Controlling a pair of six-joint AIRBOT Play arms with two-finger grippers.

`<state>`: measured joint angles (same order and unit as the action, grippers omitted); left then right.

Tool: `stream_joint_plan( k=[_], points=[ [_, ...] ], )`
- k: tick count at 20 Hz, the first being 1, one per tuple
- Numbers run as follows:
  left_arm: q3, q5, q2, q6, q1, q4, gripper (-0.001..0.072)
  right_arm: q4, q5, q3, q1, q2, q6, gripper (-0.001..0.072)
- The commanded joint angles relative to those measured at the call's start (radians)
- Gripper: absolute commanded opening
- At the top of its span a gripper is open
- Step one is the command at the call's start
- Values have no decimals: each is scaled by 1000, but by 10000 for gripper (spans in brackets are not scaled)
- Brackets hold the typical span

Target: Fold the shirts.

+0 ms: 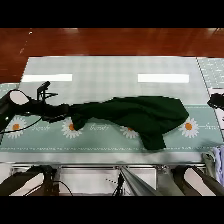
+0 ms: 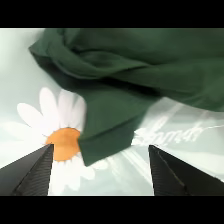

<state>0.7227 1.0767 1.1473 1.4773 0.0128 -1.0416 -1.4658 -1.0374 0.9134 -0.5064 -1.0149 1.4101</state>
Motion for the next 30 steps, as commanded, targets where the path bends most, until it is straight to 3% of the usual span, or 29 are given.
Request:
stream_joint_plan(
  k=[1, 3, 5, 8, 9, 10, 11, 15, 21, 25, 30],
  points=[
    [0, -18, 85, -87, 3, 76, 653, 22, -3, -8, -1, 0, -2, 474],
    [0, -28, 122, -155, 3, 154, 503, 28, -2, -8, -1, 0, -2, 474],
    [0, -50, 161, -185, 3, 204, 425, 28, -7, -8, -1, 0, -1, 474],
    [0, -60, 219, -185, 3, 208, 425, 28, -29, -8, -1, 0, -1, 473],
    [0, -57, 239, -201, 3, 209, 380, 28, -37, -8, -1, 0, -1, 473],
    [0, -51, 257, -211, 3, 208, 180, 28, -43, -8, -1, 0, -1, 473],
    [0, -46, 269, -213, 4, 208, 33, 28, -48, -8, -1, 0, -1, 473],
    [0, -43, 268, -213, 5, 208, 31, 46, -31, -8, -29, -11, 24, 474],
    [0, -36, 268, -214, 5, 208, 31, 488, -89, -8, -199, -185, -84, 474],
    [0, -36, 268, -236, 5, 209, 31, 412, -191, -8, -204, -314, -103, 474],
    [0, -38, 268, -236, 5, 209, 31, 416, -157, -14, -179, -366, -122, 474]
  ],
)
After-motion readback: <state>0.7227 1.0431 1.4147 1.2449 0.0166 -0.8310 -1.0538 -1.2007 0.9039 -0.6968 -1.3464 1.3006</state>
